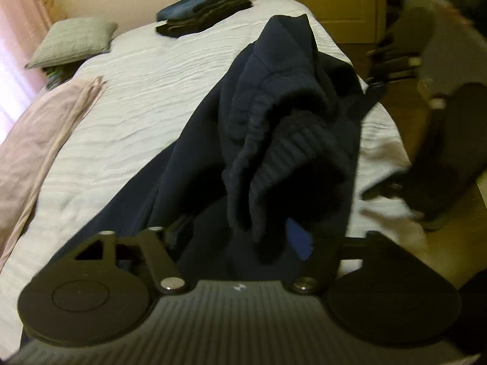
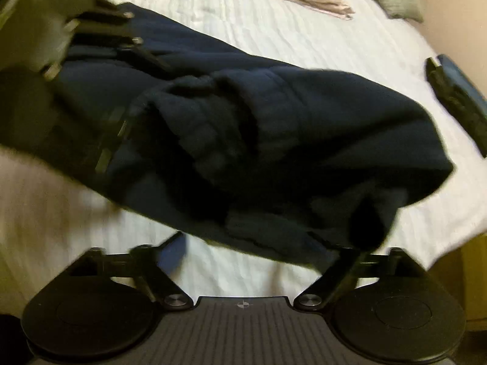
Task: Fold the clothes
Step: 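Lift the navy sweatpants by the waistband with both grippers and carry them over the bed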
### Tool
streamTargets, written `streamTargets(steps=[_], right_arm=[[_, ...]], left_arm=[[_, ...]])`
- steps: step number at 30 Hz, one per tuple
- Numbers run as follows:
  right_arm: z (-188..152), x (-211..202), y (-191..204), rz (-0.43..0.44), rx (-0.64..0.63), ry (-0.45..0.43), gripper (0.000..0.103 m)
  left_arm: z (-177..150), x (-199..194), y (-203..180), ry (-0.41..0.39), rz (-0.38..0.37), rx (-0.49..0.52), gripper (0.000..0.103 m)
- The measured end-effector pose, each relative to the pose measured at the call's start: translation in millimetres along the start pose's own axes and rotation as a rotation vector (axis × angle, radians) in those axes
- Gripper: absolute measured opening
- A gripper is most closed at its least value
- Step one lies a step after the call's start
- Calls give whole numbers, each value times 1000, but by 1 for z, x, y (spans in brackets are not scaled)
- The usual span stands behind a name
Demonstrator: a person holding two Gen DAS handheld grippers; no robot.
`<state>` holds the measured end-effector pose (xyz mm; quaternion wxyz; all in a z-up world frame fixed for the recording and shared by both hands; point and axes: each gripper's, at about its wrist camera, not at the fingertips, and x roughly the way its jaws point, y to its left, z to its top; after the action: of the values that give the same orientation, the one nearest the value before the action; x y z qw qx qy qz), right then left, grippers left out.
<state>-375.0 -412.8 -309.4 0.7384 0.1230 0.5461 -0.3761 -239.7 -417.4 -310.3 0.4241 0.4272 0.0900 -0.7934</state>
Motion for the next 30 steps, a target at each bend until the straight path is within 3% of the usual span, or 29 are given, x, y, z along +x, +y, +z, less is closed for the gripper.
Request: streamTargets(steps=[1,3,6,9,13,18,19,21,25,26,27,30], right_arm=[[-3,-2,-2,-18,-23,-14,95],[-5,-4,-9,-20,-13,-53,95],[-3,-6,-18,-9,50,-130,95],[12,1,-12,-12,72,-219,95],[31,33,1,-101,25,-256,95],[29,39,10,-252,-128,-410,94],[27,36,10,-264,-144,-427,91],[25,28,7,-268,-161,-435,64],[28,18,-5,-257,-166,-419,60],[27,14,-3,-234,-166,-415,35],[26,9,-1,-210,-166,-412,0],[23,-13,-2,-163,-147,-417,0]], left_arm=[[3,2,5,-3,-10,6,31],[11,-2,20,3,-34,20,17],[26,-9,43,9,-71,32,15],[51,-23,69,4,-114,-18,15],[78,-34,103,-7,-157,-162,14],[99,-42,124,-21,-177,-241,14],[102,-43,126,-22,-179,-248,14],[108,-45,128,-21,-180,-242,14],[114,-55,129,-22,-181,-230,14],[116,-58,129,-22,-181,-229,14],[118,-60,129,-24,-181,-224,14],[124,-69,129,-34,-166,-209,14]])
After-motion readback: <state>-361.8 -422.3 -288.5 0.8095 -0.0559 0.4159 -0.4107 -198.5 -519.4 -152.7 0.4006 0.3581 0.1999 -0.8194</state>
